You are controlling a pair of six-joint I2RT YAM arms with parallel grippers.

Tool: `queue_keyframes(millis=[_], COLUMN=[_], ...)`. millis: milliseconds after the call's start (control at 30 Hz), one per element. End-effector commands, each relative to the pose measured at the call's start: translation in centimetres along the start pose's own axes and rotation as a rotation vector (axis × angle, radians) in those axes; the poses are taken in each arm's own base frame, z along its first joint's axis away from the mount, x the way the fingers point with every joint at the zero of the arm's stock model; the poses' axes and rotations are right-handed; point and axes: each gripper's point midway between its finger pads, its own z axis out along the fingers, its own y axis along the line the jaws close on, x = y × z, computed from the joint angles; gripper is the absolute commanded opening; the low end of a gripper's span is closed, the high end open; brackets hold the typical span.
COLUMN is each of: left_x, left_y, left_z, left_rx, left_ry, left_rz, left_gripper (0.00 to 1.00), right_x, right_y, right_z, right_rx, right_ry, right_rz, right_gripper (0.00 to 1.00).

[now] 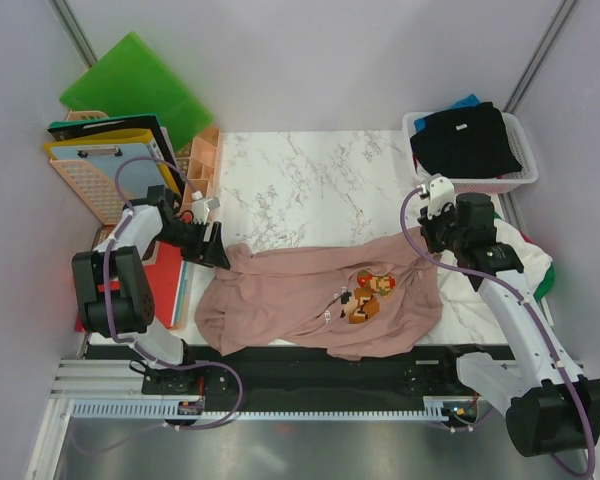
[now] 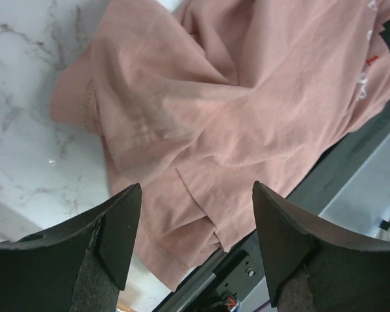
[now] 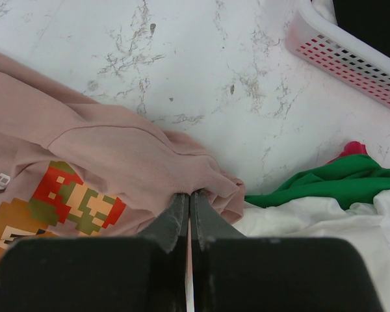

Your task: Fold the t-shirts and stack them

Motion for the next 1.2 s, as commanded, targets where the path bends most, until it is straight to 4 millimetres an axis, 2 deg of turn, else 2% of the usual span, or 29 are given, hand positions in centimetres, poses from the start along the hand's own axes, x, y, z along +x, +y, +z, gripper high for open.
queue_keyframes(millis=[0, 33, 200, 433, 467, 600, 700, 800, 900, 933, 1133, 1167], left_x=[-0.7, -0.7, -1.3, -3.1, -3.2, -3.4, -3.4, -3.5, -3.3, -3.2, -3.2, -3.9], left_y=[2.1, 2.8, 3.8, 3.1, 3.0, 3.0, 3.2, 3.1, 3.3, 3.3, 2.8, 3.1], left_z=[-0.6, -0.5, -0.2, 0.8, 1.0, 1.9, 2.2, 2.0, 2.0, 2.1, 1.7, 1.3], left_rx=[-0.136, -0.167, -0.207, -0.092, -0.080, -0.026, -0.020, -0.022, -0.030, -0.027, -0.030, -0.062], left_ry=[-0.034, -0.035, -0.054, -0.086, -0.084, -0.067, -0.063, -0.068, -0.064, -0.059, -0.087, -0.126], left_rz=[0.005, 0.002, -0.007, -0.033, -0.042, -0.079, -0.085, -0.083, -0.083, -0.084, -0.038, -0.001], left_gripper=[0.76, 0.76, 0.76, 0.73, 0.69, 0.66, 0.51, 0.41, 0.20, 0.04, 0.02, 0.02], right_x=[-1.2, -1.2, -1.2, -0.9, -0.8, -0.8, -0.8, -0.7, -0.7, -0.7, -0.8, -0.9], right_y=[0.0, -0.1, 0.0, 0.0, 0.0, -0.1, -0.1, -0.2, -0.3, -0.3, -0.2, -0.2], right_z=[0.0, -0.1, 0.0, 0.3, 0.3, 0.3, 0.3, 0.4, 0.5, 0.5, 0.3, 0.3], right_rx=[-0.001, 0.002, -0.002, -0.006, -0.005, 0.000, 0.000, 0.004, 0.007, 0.006, 0.005, 0.006], right_ry=[-0.052, -0.051, -0.049, -0.038, -0.036, -0.036, -0.036, -0.029, -0.028, -0.028, -0.037, -0.039], right_rz=[-0.018, -0.015, -0.016, -0.021, -0.021, -0.024, -0.025, -0.025, -0.026, -0.027, -0.029, -0.029], right_gripper=[0.00, 0.00, 0.00, 0.00, 0.00, 0.00, 0.00, 0.00, 0.00, 0.00, 0.00, 0.00])
